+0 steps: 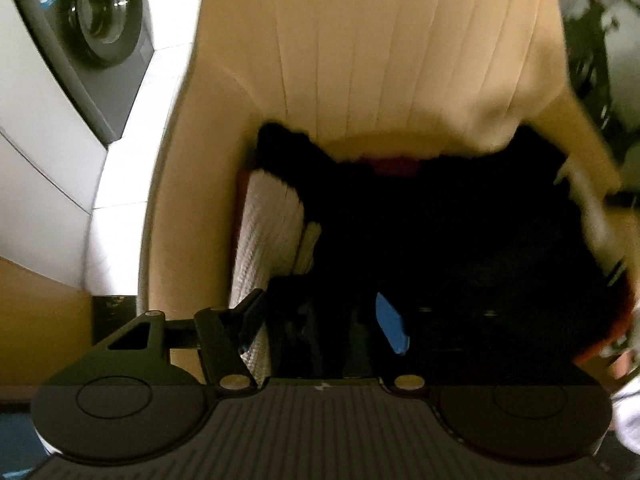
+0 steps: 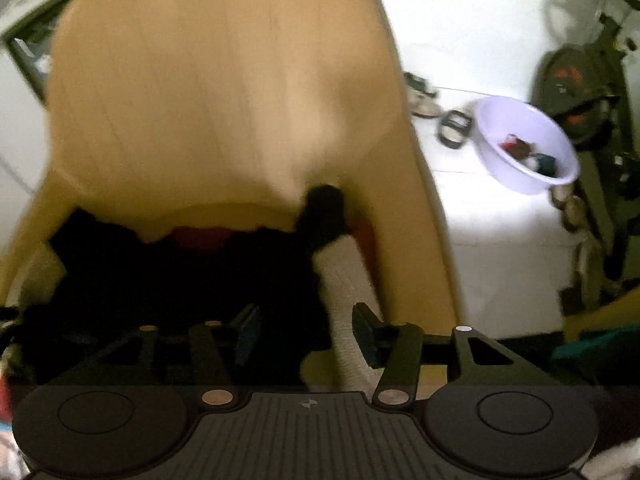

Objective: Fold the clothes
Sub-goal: 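Lower the black sweater with both grippers onto the clothes stack on the chair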

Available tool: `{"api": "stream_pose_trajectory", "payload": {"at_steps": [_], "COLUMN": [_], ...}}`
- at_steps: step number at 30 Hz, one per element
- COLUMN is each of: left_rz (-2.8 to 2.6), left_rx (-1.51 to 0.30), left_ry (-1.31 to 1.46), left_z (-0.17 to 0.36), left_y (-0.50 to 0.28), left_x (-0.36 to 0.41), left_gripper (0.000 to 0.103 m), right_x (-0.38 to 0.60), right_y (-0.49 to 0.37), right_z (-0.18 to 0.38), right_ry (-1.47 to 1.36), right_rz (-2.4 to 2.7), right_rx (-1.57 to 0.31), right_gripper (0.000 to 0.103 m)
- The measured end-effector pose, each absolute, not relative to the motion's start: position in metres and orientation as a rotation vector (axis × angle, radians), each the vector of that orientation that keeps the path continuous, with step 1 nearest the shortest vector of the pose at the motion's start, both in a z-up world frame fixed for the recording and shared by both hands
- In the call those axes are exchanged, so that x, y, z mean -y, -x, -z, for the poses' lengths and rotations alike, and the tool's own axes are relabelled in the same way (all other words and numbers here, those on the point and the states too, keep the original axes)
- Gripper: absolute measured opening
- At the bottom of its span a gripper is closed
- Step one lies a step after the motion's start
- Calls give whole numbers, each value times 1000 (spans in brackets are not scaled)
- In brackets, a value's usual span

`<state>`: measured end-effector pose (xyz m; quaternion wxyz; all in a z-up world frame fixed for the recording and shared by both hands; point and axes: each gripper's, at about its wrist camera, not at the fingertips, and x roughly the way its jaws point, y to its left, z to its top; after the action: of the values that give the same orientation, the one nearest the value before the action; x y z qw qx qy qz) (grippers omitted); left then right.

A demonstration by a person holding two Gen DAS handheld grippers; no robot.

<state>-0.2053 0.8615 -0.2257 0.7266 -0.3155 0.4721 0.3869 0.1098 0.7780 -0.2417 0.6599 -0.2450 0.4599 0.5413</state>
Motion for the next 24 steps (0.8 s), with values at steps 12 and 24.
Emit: {"api": "stream_pose_trajectory", "payload": {"at_steps": [12, 24], "left_rz": [-508, -1039], "left_rx": [-1190, -786], "left_ry": [606, 685], "left_z": [273, 242], "left_y": [140, 189], "left_x": [-830, -918], "left_gripper": [56, 59], "right_x": [-809, -828], "right_y": [-58, -84], "right_z": [310, 298], "right_ry": [829, 607], "right_rz": [-1388, -1251], "right_rx": [-1068, -910], "right_gripper": [46, 55]}}
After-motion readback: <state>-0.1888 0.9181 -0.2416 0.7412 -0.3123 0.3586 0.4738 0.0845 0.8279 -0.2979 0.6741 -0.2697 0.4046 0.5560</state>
